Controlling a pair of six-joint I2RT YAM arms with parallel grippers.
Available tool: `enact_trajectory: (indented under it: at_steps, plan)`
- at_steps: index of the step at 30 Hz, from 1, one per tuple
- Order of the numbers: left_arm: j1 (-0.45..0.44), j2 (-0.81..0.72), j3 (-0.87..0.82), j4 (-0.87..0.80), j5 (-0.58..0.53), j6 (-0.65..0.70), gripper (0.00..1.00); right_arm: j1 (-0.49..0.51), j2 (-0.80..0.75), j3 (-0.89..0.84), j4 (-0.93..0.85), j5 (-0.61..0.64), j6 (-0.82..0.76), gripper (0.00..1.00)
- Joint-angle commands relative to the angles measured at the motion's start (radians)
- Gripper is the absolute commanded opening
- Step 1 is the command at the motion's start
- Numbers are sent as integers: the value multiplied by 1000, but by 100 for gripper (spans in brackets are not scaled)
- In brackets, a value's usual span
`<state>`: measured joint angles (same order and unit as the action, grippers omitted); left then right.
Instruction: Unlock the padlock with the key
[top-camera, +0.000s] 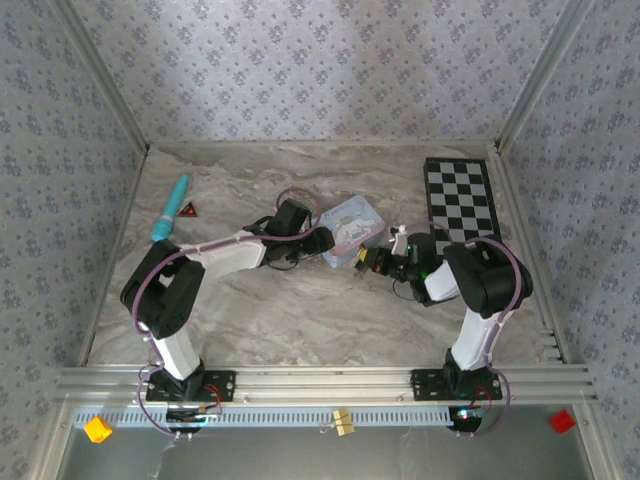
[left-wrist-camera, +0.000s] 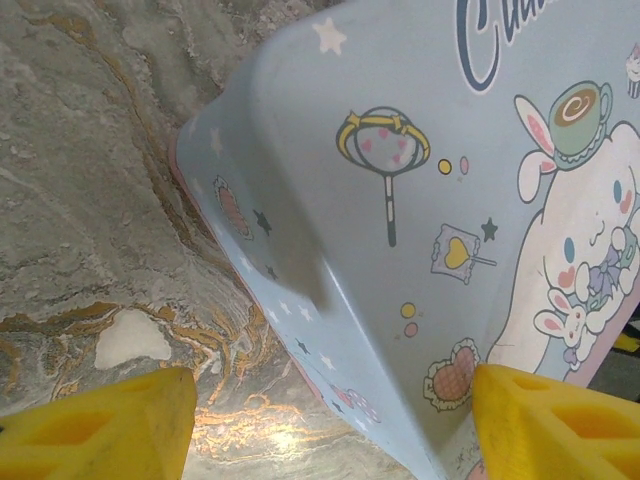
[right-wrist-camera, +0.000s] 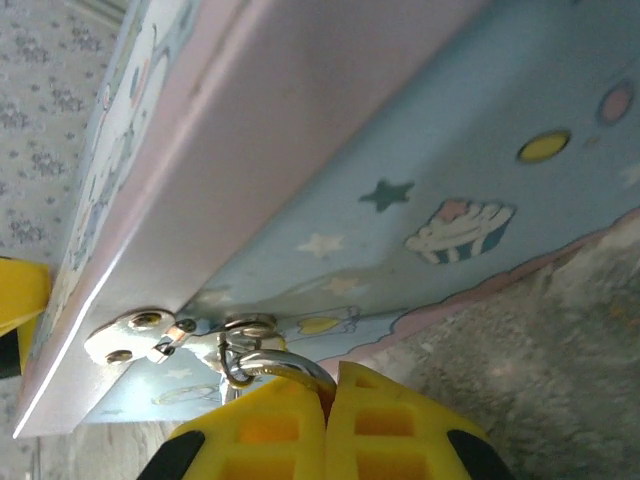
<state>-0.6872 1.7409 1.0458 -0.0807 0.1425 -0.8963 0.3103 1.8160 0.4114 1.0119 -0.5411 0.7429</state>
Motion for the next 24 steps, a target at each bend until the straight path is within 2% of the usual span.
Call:
enact_trajectory:
  at_steps: [1,9,19,24]
  plan:
    - [2,8,-23,-51,-35,-15,72,54,3,-28,89,146,151,0]
    - [3,-6,-39,-58,-53,-13,72,49,55,-80,286,231,315,0]
    - [15,-14,-62,-44,-60,-21,73,40,-11,-91,237,286,340,0]
    - [34,-9,-70,-38,-59,-18,73,6,-27,-83,233,246,364,0]
